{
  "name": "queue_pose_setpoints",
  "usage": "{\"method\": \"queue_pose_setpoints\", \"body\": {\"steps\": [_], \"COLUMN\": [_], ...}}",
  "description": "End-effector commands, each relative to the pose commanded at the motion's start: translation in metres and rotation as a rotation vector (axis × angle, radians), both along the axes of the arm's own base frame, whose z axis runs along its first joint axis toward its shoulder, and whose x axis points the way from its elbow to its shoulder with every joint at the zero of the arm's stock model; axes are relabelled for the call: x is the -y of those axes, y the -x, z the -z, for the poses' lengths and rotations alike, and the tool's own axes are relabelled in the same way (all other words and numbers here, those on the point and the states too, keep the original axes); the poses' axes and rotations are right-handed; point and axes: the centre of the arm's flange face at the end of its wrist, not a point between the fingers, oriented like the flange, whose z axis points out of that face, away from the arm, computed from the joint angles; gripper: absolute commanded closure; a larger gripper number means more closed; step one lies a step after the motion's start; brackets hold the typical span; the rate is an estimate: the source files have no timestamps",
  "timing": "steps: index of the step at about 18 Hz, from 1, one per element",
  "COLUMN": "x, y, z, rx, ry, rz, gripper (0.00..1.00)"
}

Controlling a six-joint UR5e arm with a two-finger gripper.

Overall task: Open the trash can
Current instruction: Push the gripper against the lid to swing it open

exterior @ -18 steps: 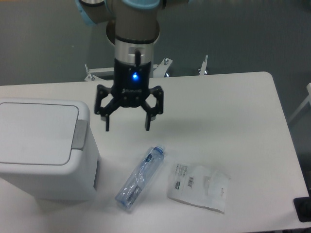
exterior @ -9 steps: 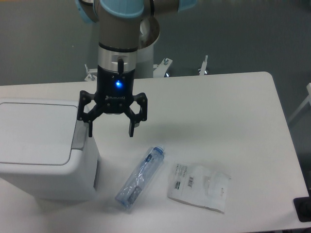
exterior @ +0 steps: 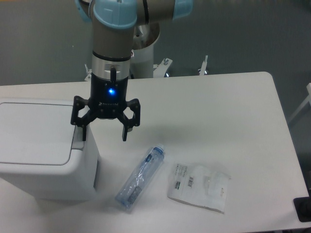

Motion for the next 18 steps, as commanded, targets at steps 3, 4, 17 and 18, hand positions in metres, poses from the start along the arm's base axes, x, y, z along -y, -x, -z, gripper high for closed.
{"method": "queue_pose_setpoints", "body": {"steps": [3,4,17,18], "x": [-0.0004,-0.0004,-0.0030,-0.0030], "y": [0.0003,0.0003,0.0025,0.0025], "z": [0.0009,0.0009,0.0038,0.0006], "rx": [0.000,0.000,0.002,-0.002], "ry": [0.001,0.001,0.005,0.000], "rz": [0.001,0.001,0.004,0.003], "gripper": [0.00,0.00,0.00,0.00]}}
